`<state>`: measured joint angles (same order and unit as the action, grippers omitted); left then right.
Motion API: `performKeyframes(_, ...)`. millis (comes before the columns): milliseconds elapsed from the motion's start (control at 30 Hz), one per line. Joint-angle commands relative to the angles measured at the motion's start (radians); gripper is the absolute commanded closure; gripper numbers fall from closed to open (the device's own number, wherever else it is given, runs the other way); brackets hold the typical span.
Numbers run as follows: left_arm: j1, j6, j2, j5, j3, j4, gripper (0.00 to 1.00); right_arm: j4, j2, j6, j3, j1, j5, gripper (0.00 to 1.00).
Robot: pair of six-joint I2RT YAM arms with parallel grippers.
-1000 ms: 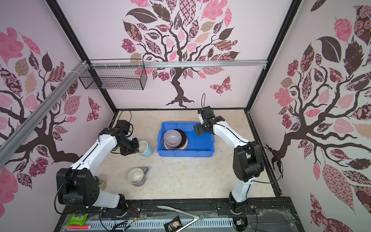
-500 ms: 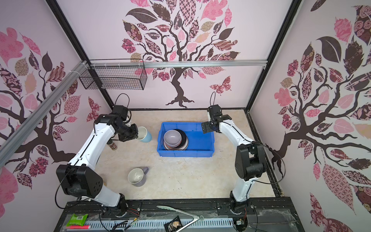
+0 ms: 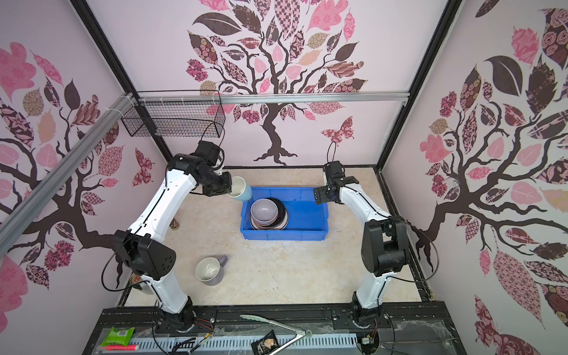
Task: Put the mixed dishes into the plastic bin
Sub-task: 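Carry the light blue mug over the bin beside the stacked dishes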
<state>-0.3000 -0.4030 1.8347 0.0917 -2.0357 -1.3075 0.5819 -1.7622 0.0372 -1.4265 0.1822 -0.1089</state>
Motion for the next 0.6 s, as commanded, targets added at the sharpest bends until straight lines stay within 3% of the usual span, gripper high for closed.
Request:
performKeyframes(0,-0.065,-0.002,0.060,0.009,-0.159,-0.001,1.00,0.006,0.076,-0.012,0.017,-0.025,-0.002,0.01)
performKeyframes(200,-0.174,-0.012,0.203,0.021,-0.374,-0.026,1.00,-0.003,0.121,-0.001,0.061,-0.079,0.007,0.00)
performKeyframes(567,-0.353,-0.045,0.380,0.091,-0.475,0.036,1.00,-0.001,0.257,0.044,0.149,-0.149,0.036,0.00)
